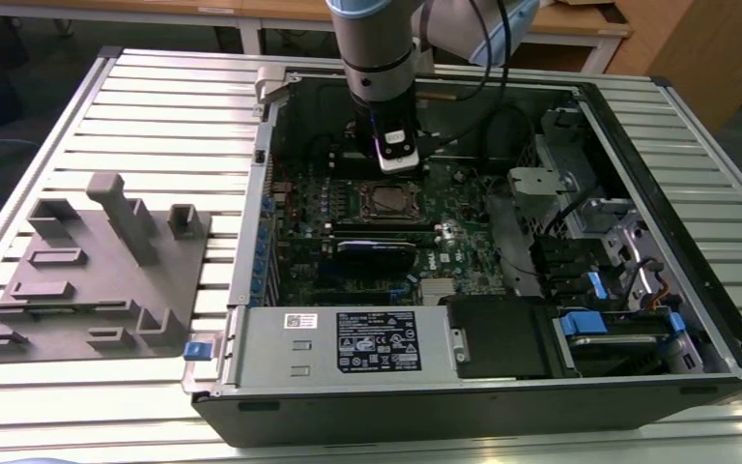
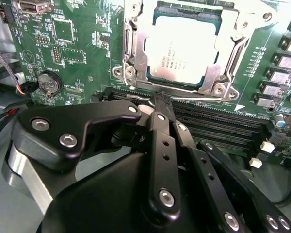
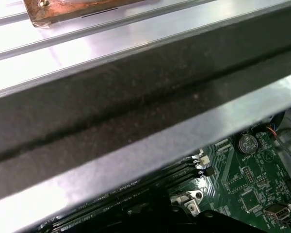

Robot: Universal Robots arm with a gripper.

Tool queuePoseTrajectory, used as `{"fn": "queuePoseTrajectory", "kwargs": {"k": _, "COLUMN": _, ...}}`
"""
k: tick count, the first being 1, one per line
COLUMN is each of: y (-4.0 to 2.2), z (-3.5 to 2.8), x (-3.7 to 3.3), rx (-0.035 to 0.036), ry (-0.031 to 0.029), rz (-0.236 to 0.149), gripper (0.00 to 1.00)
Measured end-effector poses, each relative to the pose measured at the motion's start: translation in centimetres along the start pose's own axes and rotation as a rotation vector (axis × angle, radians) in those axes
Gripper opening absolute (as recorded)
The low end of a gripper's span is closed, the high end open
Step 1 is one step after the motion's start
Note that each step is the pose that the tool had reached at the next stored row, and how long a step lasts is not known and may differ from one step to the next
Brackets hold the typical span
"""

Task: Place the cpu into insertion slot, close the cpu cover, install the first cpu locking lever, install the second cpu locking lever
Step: 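Install the first cpu locking lever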

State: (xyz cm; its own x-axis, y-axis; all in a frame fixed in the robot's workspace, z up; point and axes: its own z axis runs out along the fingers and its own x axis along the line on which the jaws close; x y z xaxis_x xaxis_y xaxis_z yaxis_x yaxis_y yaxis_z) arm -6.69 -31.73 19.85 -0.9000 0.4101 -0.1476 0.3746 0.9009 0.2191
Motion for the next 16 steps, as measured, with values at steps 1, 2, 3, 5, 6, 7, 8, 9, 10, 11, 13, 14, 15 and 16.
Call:
{"fn": "queuePoseTrajectory", "kwargs": {"k": 1, "y": 0.0, "z": 0.01, "x": 0.0, "rx": 0.0051, "ry": -0.0021, "rz": -0.001, "gripper": 0.11}}
{"fn": "queuePoseTrajectory", "kwargs": {"k": 2, "y": -0.01, "z": 0.02, "x": 0.0, "rx": 0.0104, "ry": -0.0042, "rz": -0.003, "gripper": 0.11}}
{"fn": "queuePoseTrajectory", "kwargs": {"k": 3, "y": -0.01, "z": 0.03, "x": 0.0, "rx": 0.0124, "ry": -0.0051, "rz": -0.003, "gripper": 0.11}}
{"fn": "queuePoseTrajectory", "kwargs": {"k": 5, "y": -0.01, "z": 0.03, "x": 0.0, "rx": 0.0128, "ry": -0.0052, "rz": -0.003, "gripper": 0.11}}
{"fn": "queuePoseTrajectory", "kwargs": {"k": 6, "y": -0.01, "z": 0.03, "x": 0.0, "rx": 0.0131, "ry": -0.0053, "rz": -0.003, "gripper": 0.11}}
{"fn": "queuePoseTrajectory", "kwargs": {"k": 7, "y": -0.01, "z": 0.03, "x": 0.0, "rx": 0.0133, "ry": -0.0055, "rz": -0.003, "gripper": 0.11}}
{"fn": "queuePoseTrajectory", "kwargs": {"k": 8, "y": -0.01, "z": 0.03, "x": 0.0, "rx": 0.0133, "ry": -0.0057, "rz": -0.003, "gripper": 0.11}}
{"fn": "queuePoseTrajectory", "kwargs": {"k": 9, "y": -0.01, "z": 0.03, "x": 0.0, "rx": 0.0123, "ry": -0.0062, "rz": -0.003, "gripper": 0.11}}
{"fn": "queuePoseTrajectory", "kwargs": {"k": 10, "y": -0.01, "z": 0.02, "x": 0.0, "rx": 0.0107, "ry": -0.0069, "rz": -0.003, "gripper": 0.11}}
{"fn": "queuePoseTrajectory", "kwargs": {"k": 11, "y": 0.01, "z": 0.03, "x": 0.01, "rx": 0.0091, "ry": -0.0076, "rz": -0.002, "gripper": 0.11}}
{"fn": "queuePoseTrajectory", "kwargs": {"k": 13, "y": 0.05, "z": 0.04, "x": 0.03, "rx": 0.0075, "ry": -0.0079, "rz": -0.001, "gripper": 0.11}}
{"fn": "queuePoseTrajectory", "kwargs": {"k": 14, "y": 0.07, "z": 0.04, "x": 0.04, "rx": 0.0072, "ry": -0.008, "rz": 0.0, "gripper": 0.11}}
{"fn": "queuePoseTrajectory", "kwargs": {"k": 15, "y": 0.1, "z": 0.04, "x": 0.05, "rx": 0.0068, "ry": -0.0081, "rz": 0.001, "gripper": 0.11}}
{"fn": "queuePoseTrajectory", "kwargs": {"k": 16, "y": 0.14, "z": 0.05, "x": 0.07, "rx": 0.0065, "ry": -0.0081, "rz": 0.002, "gripper": 0.11}}
